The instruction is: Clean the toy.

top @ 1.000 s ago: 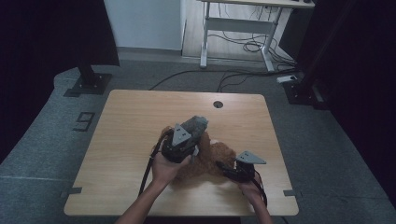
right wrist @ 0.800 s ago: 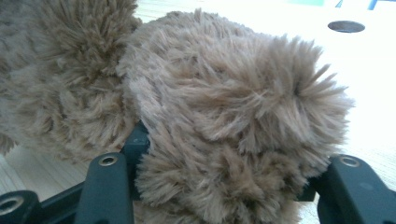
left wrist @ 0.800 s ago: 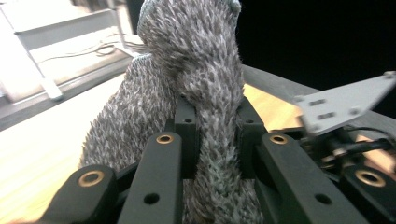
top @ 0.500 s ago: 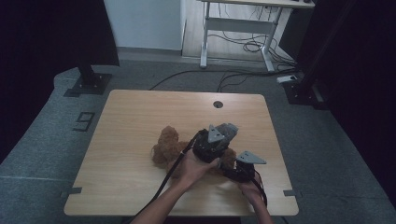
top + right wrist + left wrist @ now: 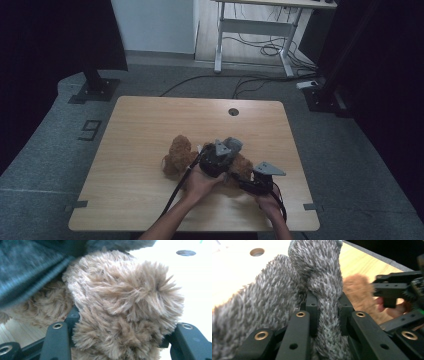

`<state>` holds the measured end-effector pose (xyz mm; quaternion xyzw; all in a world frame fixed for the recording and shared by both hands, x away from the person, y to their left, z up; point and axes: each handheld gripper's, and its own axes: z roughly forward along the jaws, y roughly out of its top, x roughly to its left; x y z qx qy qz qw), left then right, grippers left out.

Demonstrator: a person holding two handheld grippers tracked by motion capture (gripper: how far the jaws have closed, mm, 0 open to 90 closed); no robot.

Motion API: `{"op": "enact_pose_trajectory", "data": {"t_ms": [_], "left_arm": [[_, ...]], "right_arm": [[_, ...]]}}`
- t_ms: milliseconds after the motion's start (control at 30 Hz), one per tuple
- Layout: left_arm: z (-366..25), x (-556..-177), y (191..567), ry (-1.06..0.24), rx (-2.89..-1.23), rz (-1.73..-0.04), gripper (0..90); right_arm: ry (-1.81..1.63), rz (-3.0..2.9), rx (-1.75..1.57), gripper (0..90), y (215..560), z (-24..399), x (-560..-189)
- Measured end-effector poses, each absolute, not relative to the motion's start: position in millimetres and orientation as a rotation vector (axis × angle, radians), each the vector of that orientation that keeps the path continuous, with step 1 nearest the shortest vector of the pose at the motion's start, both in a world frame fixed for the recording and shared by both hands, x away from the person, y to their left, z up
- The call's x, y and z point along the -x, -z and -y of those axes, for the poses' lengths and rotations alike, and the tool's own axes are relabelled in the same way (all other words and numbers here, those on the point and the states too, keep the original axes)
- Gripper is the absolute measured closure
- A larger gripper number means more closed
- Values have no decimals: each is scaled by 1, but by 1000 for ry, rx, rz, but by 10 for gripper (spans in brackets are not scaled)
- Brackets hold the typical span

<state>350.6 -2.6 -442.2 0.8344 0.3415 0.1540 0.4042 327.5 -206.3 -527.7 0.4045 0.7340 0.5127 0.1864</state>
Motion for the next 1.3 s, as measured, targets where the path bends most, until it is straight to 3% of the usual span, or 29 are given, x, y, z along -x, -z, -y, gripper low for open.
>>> {"op": "enact_pose_trajectory", "data": {"t_ms": [267, 667, 933, 1067, 1300], "left_arm": [[-46, -354, 418, -465, -2037, -926, 766], [-111, -365, 437, -419, -2007, -1091, 766], [-64, -352, 428, -482, -2095, -965, 765], [-43, -347, 426, -584, -2146, -903, 764], [-38, -338, 430, -587, -2121, -863, 762]], "right_arm": [[-1450, -2064, -1142, 412, 528, 206, -328], [-1455, -2057, -1140, 412, 529, 205, -328], [-1434, -2046, -1151, 414, 529, 204, -327], [-1432, -2048, -1153, 414, 530, 205, -328], [-1431, -2049, -1151, 414, 529, 205, -328]]}}
